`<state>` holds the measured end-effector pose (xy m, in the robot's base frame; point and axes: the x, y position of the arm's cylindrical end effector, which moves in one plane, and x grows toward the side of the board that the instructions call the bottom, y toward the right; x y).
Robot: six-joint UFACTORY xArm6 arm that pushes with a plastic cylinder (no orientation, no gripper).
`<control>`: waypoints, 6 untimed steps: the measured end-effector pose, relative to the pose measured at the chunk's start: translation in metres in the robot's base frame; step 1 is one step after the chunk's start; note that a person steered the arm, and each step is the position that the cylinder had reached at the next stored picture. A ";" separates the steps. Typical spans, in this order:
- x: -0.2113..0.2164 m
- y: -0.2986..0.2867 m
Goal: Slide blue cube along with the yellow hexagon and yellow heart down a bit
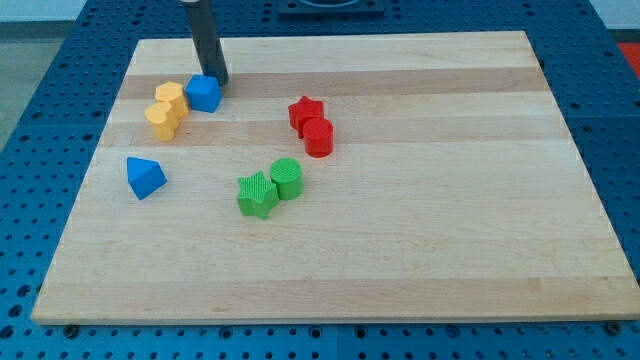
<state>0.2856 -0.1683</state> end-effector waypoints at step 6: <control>0.051 -0.014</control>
